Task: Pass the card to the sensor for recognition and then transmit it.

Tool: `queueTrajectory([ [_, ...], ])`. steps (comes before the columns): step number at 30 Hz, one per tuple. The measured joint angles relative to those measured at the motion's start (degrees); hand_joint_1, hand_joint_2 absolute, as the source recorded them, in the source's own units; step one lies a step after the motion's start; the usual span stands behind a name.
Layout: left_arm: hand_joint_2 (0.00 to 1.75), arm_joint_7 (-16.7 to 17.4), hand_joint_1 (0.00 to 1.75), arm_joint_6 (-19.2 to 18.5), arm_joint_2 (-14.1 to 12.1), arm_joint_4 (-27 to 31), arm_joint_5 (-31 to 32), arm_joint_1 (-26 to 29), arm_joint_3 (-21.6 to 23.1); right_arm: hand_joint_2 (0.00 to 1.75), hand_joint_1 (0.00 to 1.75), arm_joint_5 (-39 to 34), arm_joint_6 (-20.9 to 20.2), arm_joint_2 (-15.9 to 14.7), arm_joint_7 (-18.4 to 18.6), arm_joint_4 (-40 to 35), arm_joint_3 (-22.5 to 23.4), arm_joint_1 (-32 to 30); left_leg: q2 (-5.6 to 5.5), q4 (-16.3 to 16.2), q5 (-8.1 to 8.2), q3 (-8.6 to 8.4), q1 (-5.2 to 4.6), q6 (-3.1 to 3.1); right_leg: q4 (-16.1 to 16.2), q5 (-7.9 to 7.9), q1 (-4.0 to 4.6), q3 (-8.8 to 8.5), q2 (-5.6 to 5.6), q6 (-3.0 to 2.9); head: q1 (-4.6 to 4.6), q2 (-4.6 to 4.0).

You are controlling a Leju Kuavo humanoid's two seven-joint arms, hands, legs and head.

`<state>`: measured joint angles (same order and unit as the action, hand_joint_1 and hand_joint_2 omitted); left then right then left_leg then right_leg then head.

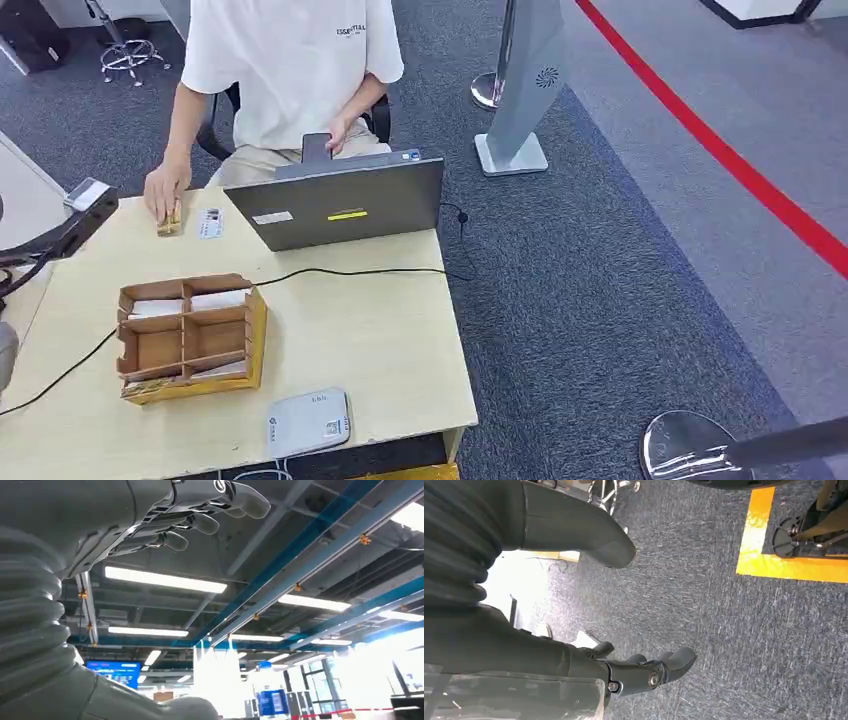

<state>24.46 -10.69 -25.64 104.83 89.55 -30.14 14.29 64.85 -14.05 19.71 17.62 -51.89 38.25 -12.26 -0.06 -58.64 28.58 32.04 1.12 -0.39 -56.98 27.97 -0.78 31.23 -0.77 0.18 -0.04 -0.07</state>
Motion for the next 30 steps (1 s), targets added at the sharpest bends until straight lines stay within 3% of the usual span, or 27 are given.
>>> queueTrajectory([
  [4, 1.75, -0.5, 0.00, 0.0, 0.1, 0.0, 0.0, 1.3, -1.4, 1.75, 0.00, 0.4, 0.0, 0.0, 0.0, 0.1, 0.2, 0.0, 0.03, 0.0, 0.00, 0.01, -0.02, 0.00, 0.0, 0.00, -0.01, -0.03, -0.02, 0.00, 0.00, 0.00],
  [9, 1.75, -2.6, 0.00, 2.1, 1.1, -0.1, 0.0, 9.1, -12.2, 1.75, 0.00, 4.3, -0.3, 0.0, -2.4, 0.9, 2.0, 0.2, 0.15, 0.0, 0.04, -0.03, -0.01, -0.04, 0.0, 0.00, -0.01, 0.01, -0.17, -0.01, 0.02, 0.00],
  [12, 1.75, -4.1, 0.00, 5.0, 1.8, -1.1, 0.0, 16.0, -22.4, 1.75, 0.00, 6.8, -0.1, 0.0, -4.0, 1.8, 4.3, 0.7, 0.22, 0.1, 0.08, -0.03, 0.01, -0.03, 0.0, 0.06, -0.01, 0.01, -0.22, -0.08, 0.11, 0.00],
  [14, 1.75, -4.4, 0.00, 6.5, 2.6, -2.6, 0.0, 21.1, -31.4, 1.75, 0.00, 7.8, 0.1, 0.0, -4.0, 2.2, 5.7, 0.9, 0.43, 0.1, 0.20, -0.15, 0.03, -0.15, 0.0, 0.11, 0.00, 0.04, -0.49, -0.15, -0.04, 0.00],
  [18, 1.75, -13.3, 0.00, 10.6, 6.4, -6.8, -0.2, 26.3, -51.3, 1.75, 0.00, 8.8, -0.2, 0.0, -3.3, 2.5, 7.8, 1.2, 0.37, 0.1, 0.24, -0.10, 0.07, -0.13, 0.0, 0.25, 0.02, 0.01, -0.46, -0.01, 0.00, 0.00],
  [20, 1.75, -14.8, 0.00, 10.9, 9.0, -9.1, -1.0, 27.1, -61.8, 1.75, 0.00, 9.1, -0.4, 0.0, -3.3, 2.6, 8.5, 1.4, 0.40, 0.1, 0.31, -0.16, 0.07, -0.15, 0.0, 0.26, 0.02, -0.01, -0.49, -0.01, 0.00, 0.00],
  [23, 1.75, -13.0, 0.00, 11.7, 11.8, -13.4, -1.8, 27.5, -74.0, 1.75, 0.00, 9.6, -1.0, 0.0, -3.2, 2.6, 9.8, 1.7, 0.23, 0.1, 0.33, -0.15, 0.03, -0.10, 0.0, 0.31, 0.01, -0.04, -0.32, 0.03, -0.11, 0.00],
  [28, 1.75, -8.0, 0.00, 13.3, 16.4, -18.5, -6.7, 27.5, -84.5, 1.75, 0.00, 11.0, -1.9, 0.0, -3.8, 2.4, 11.0, 2.3, -0.15, 0.1, 0.39, -0.28, -0.03, -0.01, 0.1, 0.41, -0.05, -0.40, 0.14, 0.15, 0.04, 0.00],
  [30, 1.75, -7.5, 0.00, 13.8, 18.1, -19.7, -7.4, 27.6, -87.2, 1.75, 0.00, 11.4, -2.1, 0.0, -3.8, 2.3, 11.2, 2.2, -0.19, 0.1, 0.38, -0.29, -0.02, 0.01, 0.1, 0.41, -0.05, -0.41, 0.18, 0.15, 0.04, 0.00],
])
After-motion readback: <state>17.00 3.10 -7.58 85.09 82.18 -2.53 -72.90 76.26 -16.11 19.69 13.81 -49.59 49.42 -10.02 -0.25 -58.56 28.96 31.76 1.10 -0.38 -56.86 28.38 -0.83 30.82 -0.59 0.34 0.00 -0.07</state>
